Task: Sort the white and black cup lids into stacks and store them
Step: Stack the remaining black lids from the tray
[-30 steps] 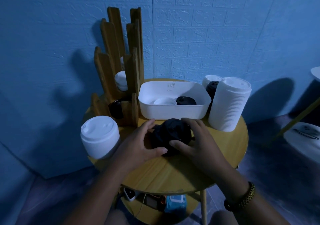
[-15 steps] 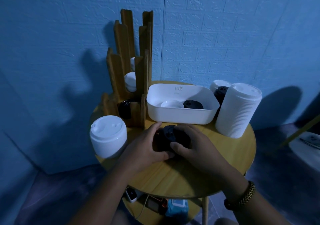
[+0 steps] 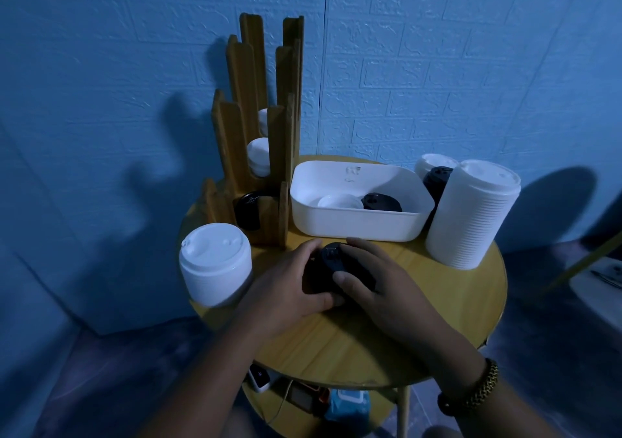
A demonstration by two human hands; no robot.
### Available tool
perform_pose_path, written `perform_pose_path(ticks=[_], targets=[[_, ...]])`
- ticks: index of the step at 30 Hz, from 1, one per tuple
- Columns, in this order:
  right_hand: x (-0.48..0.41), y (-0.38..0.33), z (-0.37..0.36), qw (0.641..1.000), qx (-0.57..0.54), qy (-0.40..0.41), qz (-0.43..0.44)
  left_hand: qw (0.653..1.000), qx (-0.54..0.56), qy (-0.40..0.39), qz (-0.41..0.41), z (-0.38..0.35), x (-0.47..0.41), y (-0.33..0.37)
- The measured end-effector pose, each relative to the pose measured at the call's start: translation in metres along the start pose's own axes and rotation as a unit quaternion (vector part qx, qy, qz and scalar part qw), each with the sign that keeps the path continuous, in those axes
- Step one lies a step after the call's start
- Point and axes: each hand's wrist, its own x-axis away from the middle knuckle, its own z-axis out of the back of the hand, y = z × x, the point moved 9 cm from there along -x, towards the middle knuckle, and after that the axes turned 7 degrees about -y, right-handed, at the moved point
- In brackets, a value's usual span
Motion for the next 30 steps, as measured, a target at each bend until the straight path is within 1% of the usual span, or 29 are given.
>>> perform_pose_path(ticks=[7, 11, 14, 18, 20, 24, 28, 30], targets=[[-0.011, -0.004, 0.009, 0.998, 0.037, -0.045, 0.019, 1.0, -0.006, -0.007, 0.004, -0.001, -0.001, 0.001], [-0.015, -0.003, 0.01, 0.997, 0.061, -0.031, 0.02, 1.0, -0.007, -0.019, -0.001, -0.002, -0.001, 0.002], [-0.014, 0.001, 0.005, 0.998, 0.051, -0.044, 0.012, 1.0, -0.01, -0.022, 0.0, -0.003, 0.0, 0.002], [-0.015, 0.006, 0.001, 0.994, -0.002, -0.106, -0.001, 1.0, -0.013, -0.021, 0.004, -0.005, 0.001, 0.002], [-0.018, 0.006, 0.002, 0.993, -0.004, -0.119, -0.004, 1.0, -0.021, -0.023, 0.002, -0.006, 0.001, 0.003], [-0.018, 0.005, 0.004, 0.996, 0.0, -0.089, -0.006, 0.999, -0.007, -0.031, -0.003, -0.005, 0.002, 0.004], [-0.009, 0.008, 0.002, 0.997, -0.052, -0.064, -0.003, 0.999, -0.011, -0.037, -0.007, -0.005, 0.002, 0.007], [-0.007, 0.009, 0.003, 0.997, -0.057, -0.047, 0.002, 0.999, -0.019, -0.037, -0.014, -0.005, 0.001, 0.01]])
